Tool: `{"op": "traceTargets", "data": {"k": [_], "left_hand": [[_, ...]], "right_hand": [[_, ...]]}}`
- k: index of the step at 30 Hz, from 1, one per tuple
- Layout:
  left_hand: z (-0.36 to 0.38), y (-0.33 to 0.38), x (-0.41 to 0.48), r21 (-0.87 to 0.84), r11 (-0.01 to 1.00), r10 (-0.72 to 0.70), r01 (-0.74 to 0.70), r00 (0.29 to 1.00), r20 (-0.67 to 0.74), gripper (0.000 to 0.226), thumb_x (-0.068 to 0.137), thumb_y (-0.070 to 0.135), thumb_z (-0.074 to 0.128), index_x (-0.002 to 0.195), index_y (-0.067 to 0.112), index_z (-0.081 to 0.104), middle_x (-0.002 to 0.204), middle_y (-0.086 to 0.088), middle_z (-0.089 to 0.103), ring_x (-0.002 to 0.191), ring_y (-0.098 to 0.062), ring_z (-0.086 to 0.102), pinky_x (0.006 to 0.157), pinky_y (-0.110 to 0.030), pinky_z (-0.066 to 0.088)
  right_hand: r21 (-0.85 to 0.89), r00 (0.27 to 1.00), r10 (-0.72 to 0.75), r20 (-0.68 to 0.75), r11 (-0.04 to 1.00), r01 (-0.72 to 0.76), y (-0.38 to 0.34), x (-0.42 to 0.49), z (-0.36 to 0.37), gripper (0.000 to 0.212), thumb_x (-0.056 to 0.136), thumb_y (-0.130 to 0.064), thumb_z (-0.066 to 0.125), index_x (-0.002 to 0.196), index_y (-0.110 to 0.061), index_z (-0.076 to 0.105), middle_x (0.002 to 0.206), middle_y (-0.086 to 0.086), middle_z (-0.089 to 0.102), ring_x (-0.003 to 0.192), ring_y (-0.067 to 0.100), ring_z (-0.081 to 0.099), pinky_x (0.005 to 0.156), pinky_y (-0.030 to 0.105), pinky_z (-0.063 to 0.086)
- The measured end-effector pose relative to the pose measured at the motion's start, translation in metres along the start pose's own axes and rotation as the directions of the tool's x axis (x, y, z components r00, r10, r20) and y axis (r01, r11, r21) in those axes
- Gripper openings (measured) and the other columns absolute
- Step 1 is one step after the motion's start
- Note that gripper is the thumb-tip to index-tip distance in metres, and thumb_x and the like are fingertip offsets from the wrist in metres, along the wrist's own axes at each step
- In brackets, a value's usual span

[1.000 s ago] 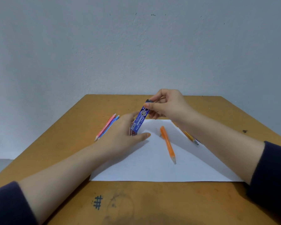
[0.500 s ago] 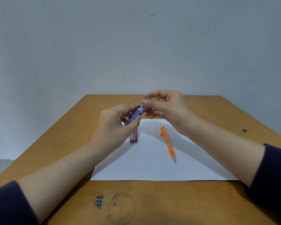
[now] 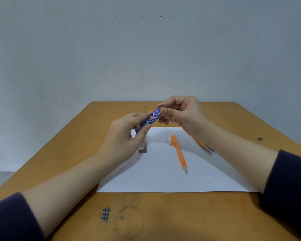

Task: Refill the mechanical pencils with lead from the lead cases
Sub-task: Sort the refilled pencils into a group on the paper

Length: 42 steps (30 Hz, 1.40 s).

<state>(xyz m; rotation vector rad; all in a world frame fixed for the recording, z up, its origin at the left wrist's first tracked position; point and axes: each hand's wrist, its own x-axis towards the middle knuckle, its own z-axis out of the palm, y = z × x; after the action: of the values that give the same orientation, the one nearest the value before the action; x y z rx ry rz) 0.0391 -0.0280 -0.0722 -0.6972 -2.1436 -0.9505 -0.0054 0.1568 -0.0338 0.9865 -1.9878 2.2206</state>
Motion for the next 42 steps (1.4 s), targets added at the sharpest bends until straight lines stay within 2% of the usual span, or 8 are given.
{"op": "traceTargets", "data": {"k": [9,16,26,29,31,33,37,42], "left_hand": [[0.005,-0.002,-0.003,0.042,0.999,-0.028,0.026,0.999,0.047,0.036,0.088,0.021,0.055,0.121,0.011,0.065,0.101,0.005,0.068,0.084,-0.015,0.063,0.077,-0.036,0.051],[0.004,0.005,-0.002,-0.043,0.997,-0.072,0.071,0.997,-0.024,0.034,0.089,0.014,0.057,0.121,0.008,0.064,0.103,0.009,0.066,0.092,0.002,0.060,0.076,-0.003,0.042],[0.003,0.010,-0.004,-0.190,0.896,-0.376,0.400,0.914,0.152,0.033,0.096,0.024,0.055,0.128,0.022,0.059,0.127,0.010,0.061,0.118,0.002,0.055,0.108,-0.030,0.039],[0.005,0.015,-0.004,-0.264,0.838,-0.418,0.477,0.873,0.252,0.039,0.098,0.033,0.049,0.134,0.017,0.053,0.134,0.005,0.056,0.125,-0.002,0.050,0.107,-0.022,0.037],[0.007,0.021,-0.002,-0.437,0.710,-0.481,0.553,0.833,0.274,0.039,0.100,0.033,0.042,0.129,0.010,0.056,0.133,-0.003,0.058,0.120,-0.007,0.056,0.103,-0.024,0.043],[0.008,0.025,0.002,-0.630,0.442,-0.572,0.638,0.742,0.350,0.045,0.101,0.033,0.035,0.125,0.000,0.055,0.128,-0.011,0.061,0.114,-0.015,0.061,0.098,-0.026,0.048],[0.002,0.024,0.006,-0.740,0.010,-0.585,0.672,0.605,0.541,0.065,0.098,0.047,0.030,0.122,-0.008,0.054,0.120,-0.023,0.063,0.112,-0.031,0.063,0.100,-0.036,0.046],[-0.006,0.023,0.007,-0.745,-0.152,-0.554,0.650,0.568,0.609,0.079,0.095,0.059,0.027,0.124,-0.011,0.051,0.121,-0.027,0.061,0.114,-0.036,0.060,0.100,-0.039,0.045]], "right_hand": [[-0.131,0.993,-0.088,-0.079,0.988,0.077,0.004,-0.001,0.002,0.015,0.077,-0.019,0.063,0.083,-0.007,0.070,0.067,0.004,0.070,0.055,0.020,0.058,0.057,0.026,0.050],[-0.123,0.993,-0.055,-0.106,0.991,0.042,0.008,-0.005,0.013,0.018,0.070,0.002,0.075,0.082,-0.011,0.070,0.072,-0.004,0.071,0.068,0.009,0.063,0.062,0.020,0.048],[-0.126,0.930,-0.154,-0.333,0.985,0.117,0.008,-0.007,0.021,0.018,0.082,-0.006,0.070,0.095,-0.017,0.065,0.080,0.008,0.071,0.078,0.016,0.069,0.061,0.030,0.056],[-0.211,0.896,-0.204,-0.393,0.969,0.128,0.008,-0.007,0.016,0.020,0.083,-0.018,0.071,0.103,-0.018,0.066,0.079,0.021,0.068,0.079,0.031,0.067,0.059,0.037,0.058],[-0.269,0.879,-0.251,-0.406,0.952,0.148,0.010,-0.005,0.012,0.022,0.084,-0.025,0.071,0.105,-0.020,0.066,0.076,0.028,0.062,0.076,0.042,0.062,0.057,0.044,0.058],[-0.342,0.865,-0.319,-0.388,0.921,0.187,0.012,-0.002,0.009,0.020,0.082,-0.029,0.072,0.102,-0.027,0.067,0.070,0.025,0.062,0.069,0.042,0.060,0.058,0.051,0.055],[-0.546,0.863,-0.418,-0.284,0.810,0.213,0.015,-0.002,0.003,0.031,0.079,-0.020,0.075,0.106,-0.032,0.065,0.071,0.001,0.063,0.070,0.021,0.063,0.067,0.040,0.056],[-0.858,0.769,-0.610,0.189,0.278,0.431,0.027,0.003,-0.008,0.037,0.080,-0.004,0.069,0.116,-0.016,0.068,0.084,0.005,0.062,0.076,0.017,0.058,0.068,0.031,0.050]]}}
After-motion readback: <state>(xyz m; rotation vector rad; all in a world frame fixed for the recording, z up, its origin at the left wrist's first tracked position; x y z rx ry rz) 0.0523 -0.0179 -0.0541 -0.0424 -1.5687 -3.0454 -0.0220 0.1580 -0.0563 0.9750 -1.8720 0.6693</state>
